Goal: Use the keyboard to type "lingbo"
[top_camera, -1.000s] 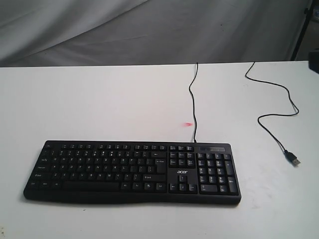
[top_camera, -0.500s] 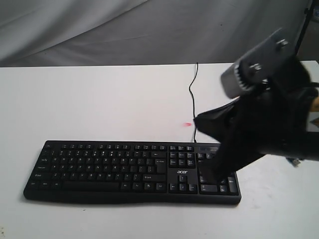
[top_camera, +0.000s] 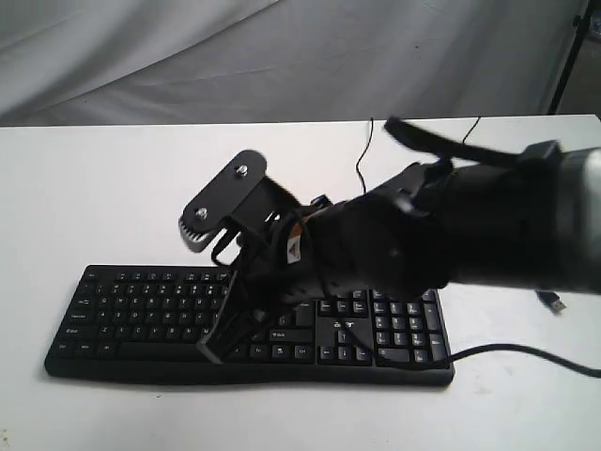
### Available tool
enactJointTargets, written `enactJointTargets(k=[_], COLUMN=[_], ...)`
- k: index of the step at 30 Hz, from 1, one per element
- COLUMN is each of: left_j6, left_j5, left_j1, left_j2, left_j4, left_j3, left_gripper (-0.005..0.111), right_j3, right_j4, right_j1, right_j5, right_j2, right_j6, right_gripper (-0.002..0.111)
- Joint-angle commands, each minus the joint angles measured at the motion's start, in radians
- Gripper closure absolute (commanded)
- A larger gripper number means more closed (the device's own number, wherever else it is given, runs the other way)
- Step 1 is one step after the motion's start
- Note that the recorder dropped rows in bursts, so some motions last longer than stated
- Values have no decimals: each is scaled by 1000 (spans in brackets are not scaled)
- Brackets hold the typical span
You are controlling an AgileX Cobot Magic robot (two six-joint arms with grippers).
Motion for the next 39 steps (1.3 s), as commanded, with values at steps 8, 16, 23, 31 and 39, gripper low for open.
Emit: enactJointTargets(k=[8,16,23,31,39], left_j6=[-3,-3,-3,-3,-3], left_j5=[-4,-4,-4,-4,-4], left_j1=[-4,-4,-4,-4,-4], left_j2=[3,3,3,3,3], left_j4=[-1,-1,-1,-1,-1], left_j3=[5,5,5,5,5], left_gripper=[106,106,106,106,106], right_j3=[-7,-4,-4,-4,-4], right_j4=[-43,-39,-47,-61,-61], right_j1=[27,14,-19,-19,-19], right_j5=[-259,-322,-315,-308,-278], right_j2=[198,241,241,241,241], right_j6=[-75,-117,-120,-120,-120], right_gripper=[108,108,108,108,108])
